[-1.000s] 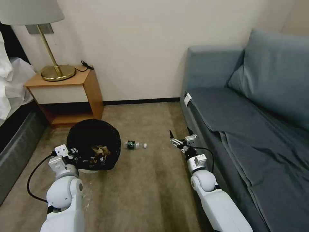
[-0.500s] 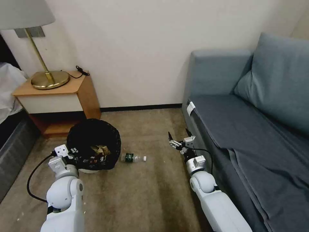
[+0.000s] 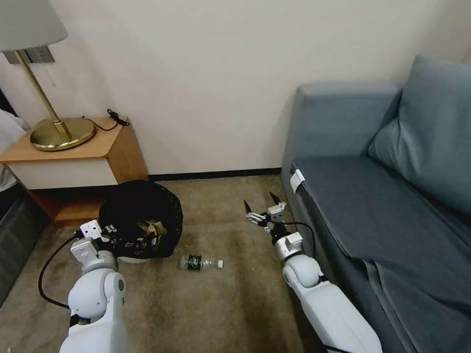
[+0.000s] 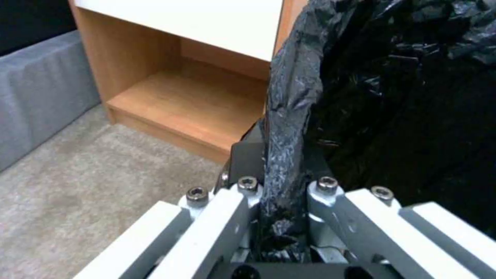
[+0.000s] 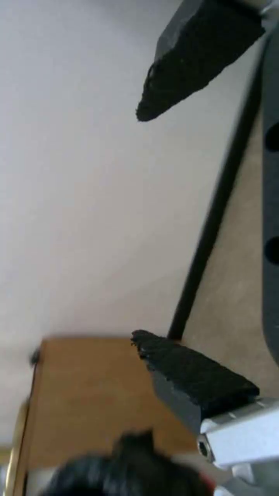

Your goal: Pick up the trash bin, then pick up the garbage on the floor and place it into the trash bin.

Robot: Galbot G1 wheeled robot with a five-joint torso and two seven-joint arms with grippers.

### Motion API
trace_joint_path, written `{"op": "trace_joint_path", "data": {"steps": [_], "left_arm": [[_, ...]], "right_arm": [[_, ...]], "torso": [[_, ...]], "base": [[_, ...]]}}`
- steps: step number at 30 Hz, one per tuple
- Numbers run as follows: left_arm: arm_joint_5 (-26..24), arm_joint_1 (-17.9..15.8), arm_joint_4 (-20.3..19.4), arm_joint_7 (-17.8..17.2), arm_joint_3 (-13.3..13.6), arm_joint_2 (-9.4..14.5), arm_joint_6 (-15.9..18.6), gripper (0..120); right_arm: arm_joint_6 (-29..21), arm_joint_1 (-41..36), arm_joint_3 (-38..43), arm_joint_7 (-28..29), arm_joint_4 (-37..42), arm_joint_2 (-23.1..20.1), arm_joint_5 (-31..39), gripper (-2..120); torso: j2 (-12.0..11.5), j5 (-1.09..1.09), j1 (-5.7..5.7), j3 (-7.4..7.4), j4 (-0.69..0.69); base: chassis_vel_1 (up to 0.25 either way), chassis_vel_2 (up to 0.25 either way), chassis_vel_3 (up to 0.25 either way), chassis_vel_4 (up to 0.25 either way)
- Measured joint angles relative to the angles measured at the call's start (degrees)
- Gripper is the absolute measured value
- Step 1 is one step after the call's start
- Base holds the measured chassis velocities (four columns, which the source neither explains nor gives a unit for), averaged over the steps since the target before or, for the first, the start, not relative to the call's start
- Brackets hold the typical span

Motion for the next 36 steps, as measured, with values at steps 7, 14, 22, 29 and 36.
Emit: {"op": "trace_joint_path", "data": {"steps": [7,14,22,29,36], "left_arm": [[0.37,-0.05,0.01,-0.61,0.16,-0.51,-0.38,4],[0.26,0.73,-0.22,-1.02,-0.03,-1.12,-1.2,4],[0.15,1.22,-1.66,-1.62,-1.66,-1.71,-1.26,4],[0.24,1.75,-2.63,-2.05,-1.8,-2.06,-0.87,4],[0.69,1.98,-2.8,-2.47,-1.27,-2.79,-1.12,4]], "right_arm": [[-0.4,15.8,-20.01,0.38,-8.04,-0.58,1.24,100],[-8.35,24.83,-33.48,-9.26,-16.59,1.86,8.5,100],[-13.58,27.15,-36.92,-21.94,-24.39,4.67,2.76,100],[-14.47,25.33,-35.0,-28.64,-28.72,6.59,-0.92,100],[-11.75,23.46,-30.8,-34.27,-33.98,10.85,-7.66,100]], "torso": [[0.0,0.01,0.0,-0.01,0.03],[0.0,0.01,0.0,-0.01,0.03],[0.0,0.01,0.0,-0.01,0.02],[0.0,0.02,0.0,-0.01,0.01],[0.0,0.03,0.0,-0.01,0.0]], "base": [[-0.02,0.02,0.018,-0.031],[0.0,0.0,0.0,0.0],[0.0,0.0,0.0,0.0],[0.0,0.0,0.0,0.0],[0.0,0.0,0.0,0.0]]}}
